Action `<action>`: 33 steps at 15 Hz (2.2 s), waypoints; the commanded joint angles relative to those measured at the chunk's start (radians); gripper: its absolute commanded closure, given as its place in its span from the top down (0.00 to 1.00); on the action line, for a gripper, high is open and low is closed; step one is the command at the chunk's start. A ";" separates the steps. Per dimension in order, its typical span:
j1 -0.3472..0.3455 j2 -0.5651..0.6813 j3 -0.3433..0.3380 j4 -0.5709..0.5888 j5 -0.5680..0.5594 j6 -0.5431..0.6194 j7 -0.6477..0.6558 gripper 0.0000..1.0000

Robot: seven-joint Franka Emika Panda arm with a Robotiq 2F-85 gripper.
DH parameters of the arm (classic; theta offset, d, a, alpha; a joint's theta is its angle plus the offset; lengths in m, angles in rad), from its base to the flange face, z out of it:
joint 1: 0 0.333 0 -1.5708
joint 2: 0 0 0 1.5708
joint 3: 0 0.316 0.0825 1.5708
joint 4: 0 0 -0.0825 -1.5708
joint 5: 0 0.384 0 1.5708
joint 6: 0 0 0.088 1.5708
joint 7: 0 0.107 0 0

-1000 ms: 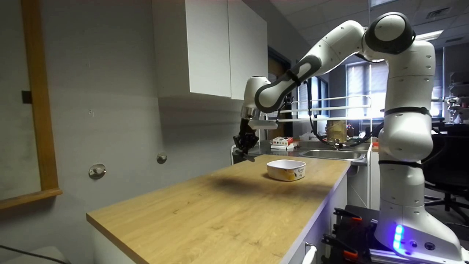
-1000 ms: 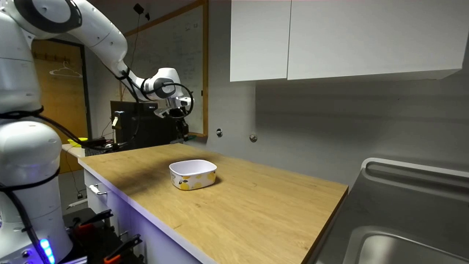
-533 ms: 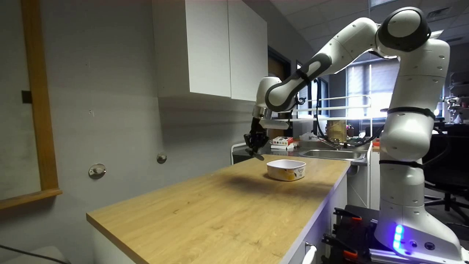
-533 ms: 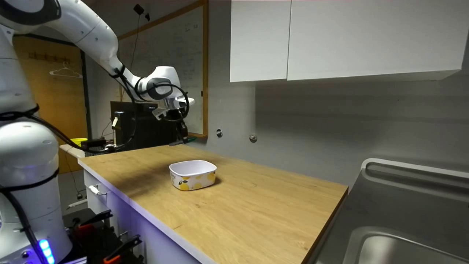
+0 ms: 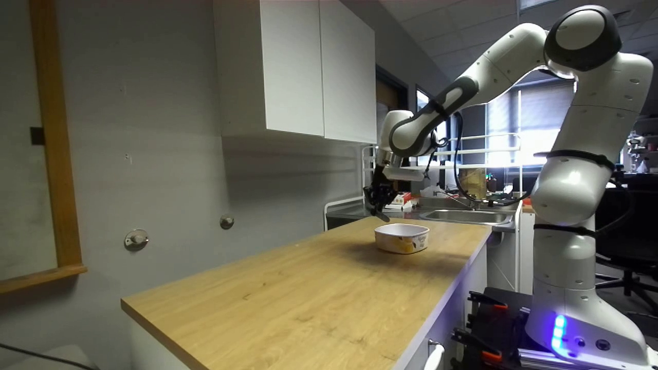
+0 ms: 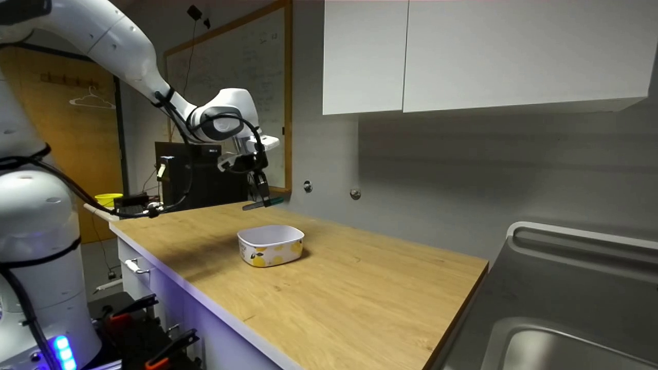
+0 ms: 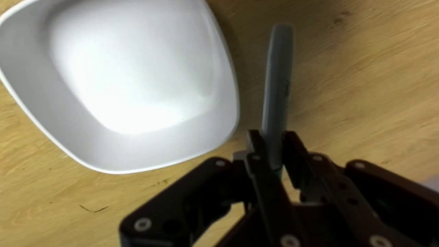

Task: Put the green marker in the white bowl

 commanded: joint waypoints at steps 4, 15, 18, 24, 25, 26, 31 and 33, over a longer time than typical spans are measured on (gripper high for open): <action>-0.066 -0.037 -0.021 -0.069 0.004 0.021 -0.026 0.07; -0.112 -0.006 -0.032 -0.122 0.003 0.054 -0.025 0.07; -0.112 -0.004 -0.036 -0.123 0.005 0.058 -0.026 0.07; -0.111 -0.006 -0.041 -0.124 0.007 0.052 -0.029 0.52; -0.110 -0.006 -0.041 -0.123 0.008 0.052 -0.029 0.58; -0.110 -0.007 -0.041 -0.123 0.008 0.051 -0.030 0.66; -0.095 -0.017 -0.048 -0.128 0.029 0.052 -0.055 1.00; -0.091 -0.023 -0.048 -0.131 0.033 0.055 -0.068 1.00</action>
